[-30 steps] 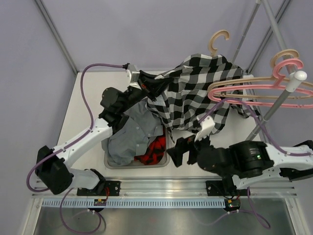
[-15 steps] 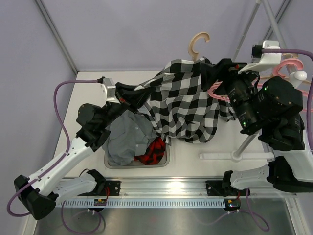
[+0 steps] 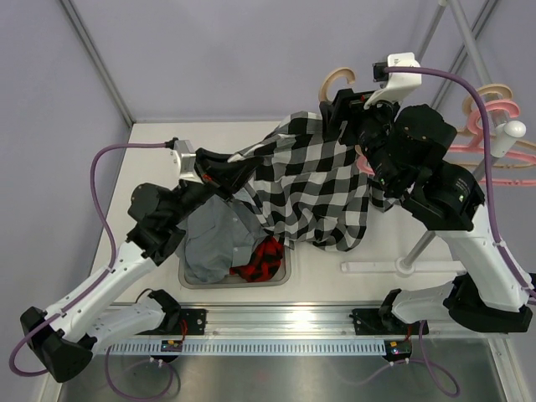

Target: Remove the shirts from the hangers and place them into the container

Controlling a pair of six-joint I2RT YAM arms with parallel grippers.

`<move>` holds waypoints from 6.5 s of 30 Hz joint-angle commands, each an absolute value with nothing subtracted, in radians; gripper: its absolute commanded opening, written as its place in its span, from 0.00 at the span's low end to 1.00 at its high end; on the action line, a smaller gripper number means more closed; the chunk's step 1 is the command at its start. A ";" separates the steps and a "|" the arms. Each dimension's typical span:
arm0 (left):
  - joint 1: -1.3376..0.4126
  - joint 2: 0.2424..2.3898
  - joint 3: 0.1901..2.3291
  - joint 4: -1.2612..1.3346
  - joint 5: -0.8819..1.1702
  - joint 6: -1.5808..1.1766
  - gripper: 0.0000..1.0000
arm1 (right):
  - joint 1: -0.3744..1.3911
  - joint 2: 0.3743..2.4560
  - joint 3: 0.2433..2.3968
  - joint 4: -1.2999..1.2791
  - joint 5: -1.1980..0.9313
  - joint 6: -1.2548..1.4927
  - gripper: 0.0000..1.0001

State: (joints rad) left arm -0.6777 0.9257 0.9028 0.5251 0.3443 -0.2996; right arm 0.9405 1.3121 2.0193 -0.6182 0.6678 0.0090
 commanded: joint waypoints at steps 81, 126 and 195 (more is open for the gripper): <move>-0.876 0.299 0.643 -0.190 -0.135 -0.333 0.00 | 0.520 1.373 2.243 -0.722 0.945 -0.124 0.00; -0.877 0.121 0.788 -0.758 -0.565 -0.568 0.00 | 0.661 1.871 1.805 -0.606 0.103 0.273 0.66; -0.876 0.544 0.823 -0.656 -0.499 -0.604 0.99 | 0.643 1.649 1.726 -0.367 0.059 0.426 0.00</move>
